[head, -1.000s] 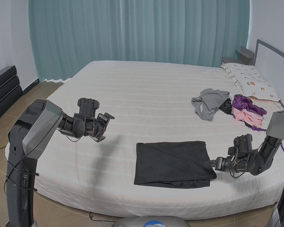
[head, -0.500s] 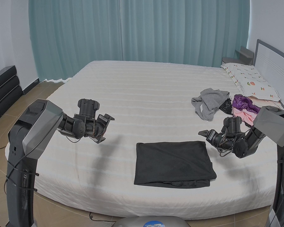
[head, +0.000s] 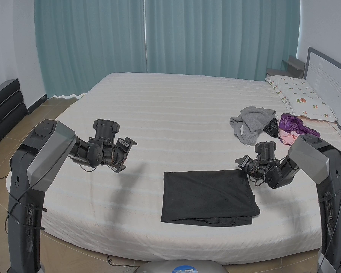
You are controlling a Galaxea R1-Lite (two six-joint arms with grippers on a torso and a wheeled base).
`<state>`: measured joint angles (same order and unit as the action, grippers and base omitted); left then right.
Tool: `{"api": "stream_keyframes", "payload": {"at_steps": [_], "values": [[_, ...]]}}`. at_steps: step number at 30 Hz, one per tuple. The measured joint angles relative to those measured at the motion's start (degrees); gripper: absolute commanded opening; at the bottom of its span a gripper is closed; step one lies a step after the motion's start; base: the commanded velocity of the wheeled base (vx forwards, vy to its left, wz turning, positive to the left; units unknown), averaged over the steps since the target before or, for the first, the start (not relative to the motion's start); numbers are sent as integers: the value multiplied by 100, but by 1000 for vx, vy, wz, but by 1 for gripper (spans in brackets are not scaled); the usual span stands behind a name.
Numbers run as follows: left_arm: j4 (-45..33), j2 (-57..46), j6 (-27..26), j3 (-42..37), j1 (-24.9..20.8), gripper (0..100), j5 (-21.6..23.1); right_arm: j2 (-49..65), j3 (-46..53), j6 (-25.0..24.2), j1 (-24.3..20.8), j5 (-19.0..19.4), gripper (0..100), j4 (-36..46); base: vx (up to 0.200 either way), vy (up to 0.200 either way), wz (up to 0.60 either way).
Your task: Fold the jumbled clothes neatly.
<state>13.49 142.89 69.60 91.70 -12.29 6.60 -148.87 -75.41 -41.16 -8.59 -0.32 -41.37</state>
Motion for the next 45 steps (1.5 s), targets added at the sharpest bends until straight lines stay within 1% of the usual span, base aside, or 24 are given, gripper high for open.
{"api": "stream_keyframes", "payload": {"at_steps": [7, 30, 31, 39, 42, 45], "values": [[0, 0, 0, -5, -2, 100, -2, -88, 59, -15, -17, 5, 0, -4, 0, 0, 0], [-1, 13, -46, -2, -57, 100, -11, 48, 88, -102, 227, -61, 0, 24, 0, 0, 0], [-1, 15, -51, -5, -61, 100, -11, 48, 88, -102, 227, -63, 100, 27, 0, 0, 0], [-4, 13, -79, -57, -91, 100, 2, 138, 278, -121, 229, -20, 100, -1, 0, 0, 0], [-6, -13, -144, -167, -113, 100, 35, 352, 535, -156, 226, 50, 100, -15, 0, 0, 0], [0, -77, -317, -372, -195, 100, 76, 753, 981, -307, 207, 177, 100, -26, 0, 0, 0]]}}
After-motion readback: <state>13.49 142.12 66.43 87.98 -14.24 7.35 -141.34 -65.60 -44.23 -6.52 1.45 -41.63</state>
